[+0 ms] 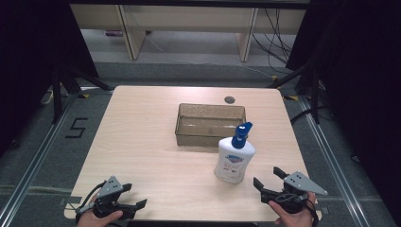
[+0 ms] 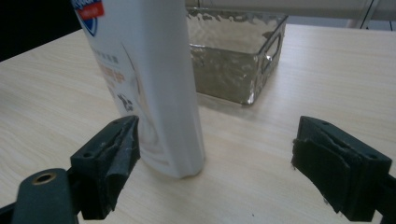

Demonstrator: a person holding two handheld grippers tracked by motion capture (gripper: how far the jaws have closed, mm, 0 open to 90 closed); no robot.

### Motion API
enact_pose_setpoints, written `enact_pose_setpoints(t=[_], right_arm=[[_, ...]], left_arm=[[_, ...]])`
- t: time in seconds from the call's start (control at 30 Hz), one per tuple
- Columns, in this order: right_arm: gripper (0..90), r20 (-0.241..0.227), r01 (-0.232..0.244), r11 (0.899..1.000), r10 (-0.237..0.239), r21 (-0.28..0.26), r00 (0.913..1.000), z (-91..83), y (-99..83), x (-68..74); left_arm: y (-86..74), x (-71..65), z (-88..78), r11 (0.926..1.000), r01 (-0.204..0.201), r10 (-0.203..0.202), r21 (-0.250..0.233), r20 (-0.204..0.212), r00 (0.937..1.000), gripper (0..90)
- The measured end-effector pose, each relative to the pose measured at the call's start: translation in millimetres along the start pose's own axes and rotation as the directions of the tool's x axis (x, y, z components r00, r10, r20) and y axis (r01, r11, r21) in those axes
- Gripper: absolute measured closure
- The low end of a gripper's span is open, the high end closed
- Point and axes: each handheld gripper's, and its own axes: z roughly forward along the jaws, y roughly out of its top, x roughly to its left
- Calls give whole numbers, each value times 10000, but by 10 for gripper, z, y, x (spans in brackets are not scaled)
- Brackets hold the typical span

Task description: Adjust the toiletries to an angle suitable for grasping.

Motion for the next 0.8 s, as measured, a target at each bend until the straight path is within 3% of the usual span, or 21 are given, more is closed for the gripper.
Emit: enact_pose_setpoints(t=[0.07, 0.1, 0.2, 0.23, 0.33, 0.37, 0.4, 0.43, 0.47, 0.63, 0.8], right_arm=[[151, -65, -148, 9998, 149, 133, 9999, -14, 16, 17], [151, -70, 90, 9998, -92, -202, 9999, -4, 42, 24], [151, -130, 10, 10000, -10, -59, 9999, -29, 85, 40], [151, -113, 172, 9993, -176, -332, 9998, -22, 93, 30], [150, -211, 129, 9992, -137, -366, 9997, -56, 144, 38], [150, -386, -83, 9991, 67, -415, 9992, -60, 151, 57], [150, -222, 8, 9998, -12, -185, 9998, -88, 169, 59], [150, -205, 200, 9989, -209, -435, 9996, -93, 183, 51], [150, -292, -79, 9983, 63, -570, 9996, -100, 190, 72], [150, -547, -162, 9972, 123, -724, 9984, -126, 269, 108], [150, -685, 133, 9952, -199, -967, 9975, -112, 332, 113]], left_arm=[[-1, -2, -1, 10000, -9, 9, 5, 16, 10000, 148], [0, -5, 1, 10000, 31, -31, -36, 32, 10000, 148], [-2, -5, 8, 10000, 31, -31, -53, 54, 10000, 148], [-4, -5, 8, 10000, 25, -24, -43, 59, 10000, 148], [-4, 1, 8, 10000, 39, -39, -40, 9, 10000, 148], [-3, 2, 7, 10000, 4, -4, 11, -6, 10000, 148], [-5, -5, 7, 10000, 45, -45, -28, 14, 10000, 148], [-5, -4, 8, 10000, 54, -54, -34, 13, 10000, 147], [-3, -1, 9, 10000, 50, -49, -35, 9, 10000, 148], [-4, -2, 12, 10000, 35, -35, -49, 46, 10000, 148], [-6, -3, 12, 10000, 39, -39, -40, 38, 10000, 148]])
